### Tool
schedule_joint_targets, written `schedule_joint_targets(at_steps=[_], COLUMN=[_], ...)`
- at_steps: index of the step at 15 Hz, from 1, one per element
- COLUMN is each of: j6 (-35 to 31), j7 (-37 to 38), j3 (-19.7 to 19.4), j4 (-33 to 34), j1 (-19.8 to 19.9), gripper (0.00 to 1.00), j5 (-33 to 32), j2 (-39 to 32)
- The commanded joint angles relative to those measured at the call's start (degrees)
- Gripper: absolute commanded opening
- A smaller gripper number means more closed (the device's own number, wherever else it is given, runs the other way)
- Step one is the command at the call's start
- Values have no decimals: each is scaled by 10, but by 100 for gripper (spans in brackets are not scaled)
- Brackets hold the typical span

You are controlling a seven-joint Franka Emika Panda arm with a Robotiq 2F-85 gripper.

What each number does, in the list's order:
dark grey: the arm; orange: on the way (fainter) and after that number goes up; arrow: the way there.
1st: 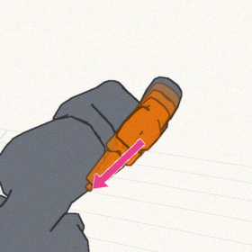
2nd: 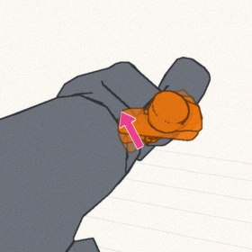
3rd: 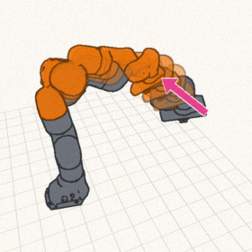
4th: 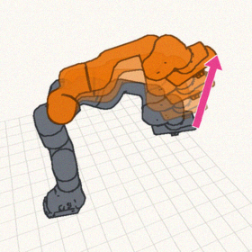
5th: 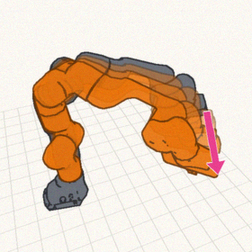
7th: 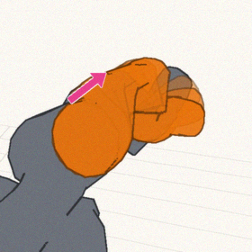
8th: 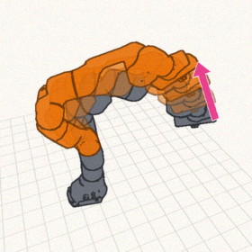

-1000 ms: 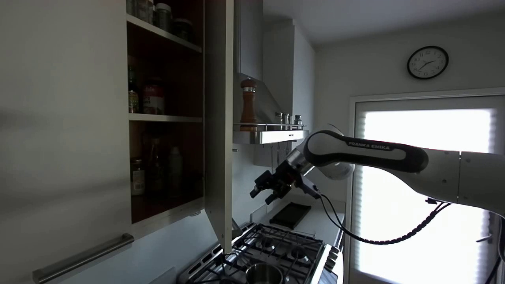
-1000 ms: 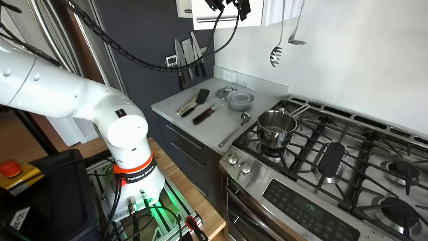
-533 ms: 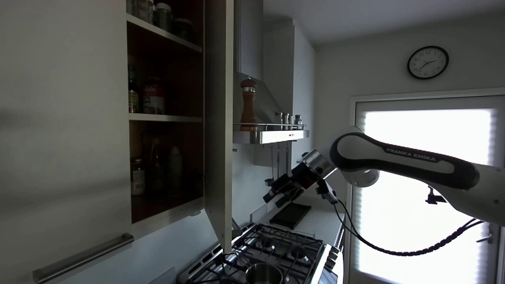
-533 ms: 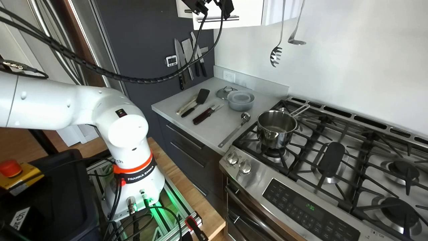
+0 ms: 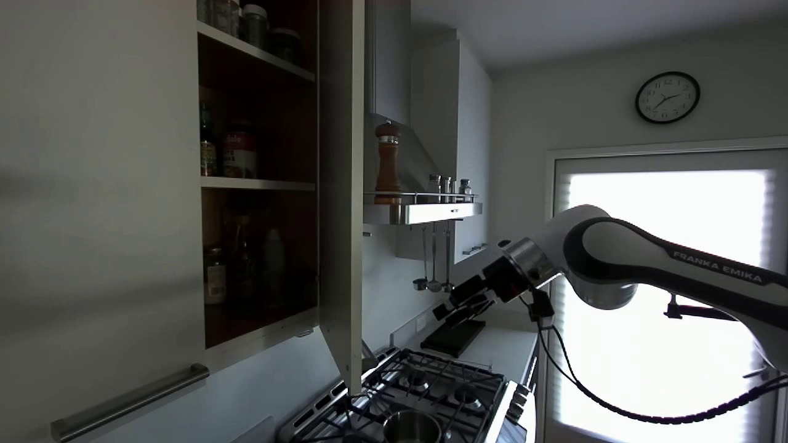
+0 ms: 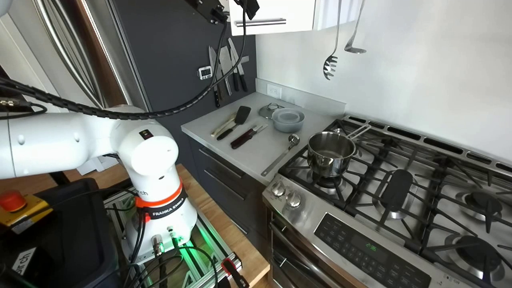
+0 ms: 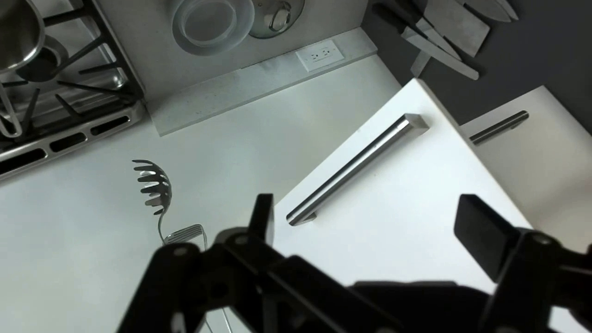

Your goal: Open the right door of the left top wall cabinet

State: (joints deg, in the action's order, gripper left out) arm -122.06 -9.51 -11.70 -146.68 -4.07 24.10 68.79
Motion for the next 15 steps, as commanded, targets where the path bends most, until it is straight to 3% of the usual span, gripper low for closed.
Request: schedule_joint_targets(at_steps=[1,9,10,15], j6=[-8,-58,-35,-48], j7=[-21,-10,-13,-11], j3=[-17,-13,-16,-16], j4=[-34,-67,-43,-53], j1=[-22,-29,-30,-31], gripper=[100,100,100,100], j5=[16,39,18,21], j2=[48,99,77,87])
